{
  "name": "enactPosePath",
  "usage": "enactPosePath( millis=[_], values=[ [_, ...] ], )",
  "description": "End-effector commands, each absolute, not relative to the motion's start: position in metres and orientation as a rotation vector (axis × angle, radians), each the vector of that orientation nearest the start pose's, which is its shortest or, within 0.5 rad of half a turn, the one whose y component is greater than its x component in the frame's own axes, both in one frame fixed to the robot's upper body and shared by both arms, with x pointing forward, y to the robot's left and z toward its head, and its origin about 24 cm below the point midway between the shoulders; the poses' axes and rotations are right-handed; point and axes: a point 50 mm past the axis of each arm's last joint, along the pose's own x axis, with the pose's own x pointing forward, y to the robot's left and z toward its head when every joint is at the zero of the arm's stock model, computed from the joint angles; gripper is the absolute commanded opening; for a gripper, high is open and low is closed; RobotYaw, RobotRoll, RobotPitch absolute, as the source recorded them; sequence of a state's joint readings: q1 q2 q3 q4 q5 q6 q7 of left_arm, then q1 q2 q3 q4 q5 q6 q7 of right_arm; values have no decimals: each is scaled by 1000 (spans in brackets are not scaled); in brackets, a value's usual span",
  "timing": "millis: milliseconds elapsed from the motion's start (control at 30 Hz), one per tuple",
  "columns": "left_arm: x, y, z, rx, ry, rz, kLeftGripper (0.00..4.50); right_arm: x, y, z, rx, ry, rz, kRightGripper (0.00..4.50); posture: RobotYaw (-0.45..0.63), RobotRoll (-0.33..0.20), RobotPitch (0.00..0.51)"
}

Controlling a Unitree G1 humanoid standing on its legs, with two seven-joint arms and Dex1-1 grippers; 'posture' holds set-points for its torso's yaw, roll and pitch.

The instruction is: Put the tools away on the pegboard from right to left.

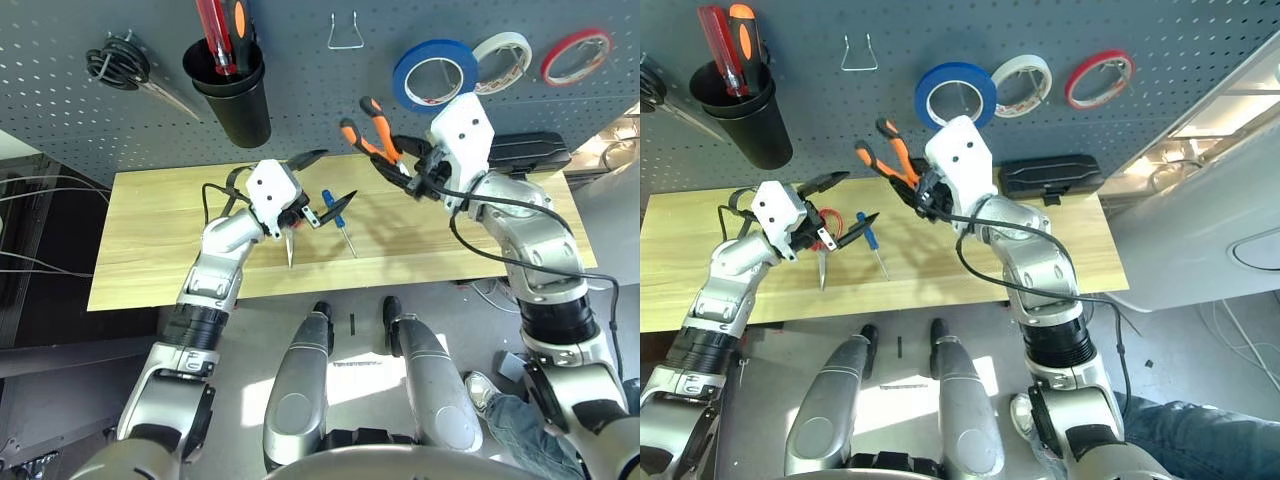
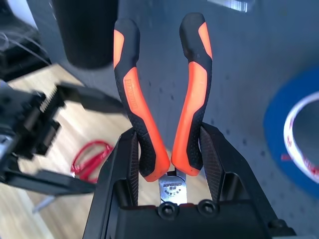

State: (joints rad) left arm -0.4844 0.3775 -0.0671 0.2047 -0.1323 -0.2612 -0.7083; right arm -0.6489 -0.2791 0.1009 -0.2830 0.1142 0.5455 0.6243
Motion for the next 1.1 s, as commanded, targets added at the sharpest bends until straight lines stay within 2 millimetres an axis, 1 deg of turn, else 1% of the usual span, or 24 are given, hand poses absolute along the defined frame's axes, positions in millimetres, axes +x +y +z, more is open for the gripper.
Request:
enactPosePath(
  millis=[33,100,233,367,467,567,767,900,1000,1100],
  values=[
    [312,144,157,407,-448,-848,4500,289,-80,258,-275,-437,884,1940,86,0,372],
    [311,140,165,369,-470,-869,4500,289,-76,277,-219,-484,894,1940,86,0,369],
    [310,137,176,338,-498,-876,4500,284,-68,308,-131,-559,917,1940,88,0,365],
    [311,137,187,330,-540,-860,4500,282,-64,333,-84,-633,915,1940,85,0,363],
    [314,137,195,312,-574,-835,4500,283,-61,343,-90,-684,901,1940,86,0,361],
    [318,138,202,302,-599,-801,4500,290,-59,346,-116,-713,870,1940,86,0,362],
    [324,140,203,311,-597,-757,4500,310,-56,342,-205,-783,762,1940,93,0,360],
    [329,141,206,326,-609,-719,4500,318,-46,342,-220,-837,731,1940,102,0,360],
    [330,139,208,329,-622,-718,4500,325,-35,342,-206,-871,723,1940,111,0,360],
    [330,138,209,333,-632,-718,4500,329,-29,341,-211,-902,720,1940,119,0,360]
  ],
)
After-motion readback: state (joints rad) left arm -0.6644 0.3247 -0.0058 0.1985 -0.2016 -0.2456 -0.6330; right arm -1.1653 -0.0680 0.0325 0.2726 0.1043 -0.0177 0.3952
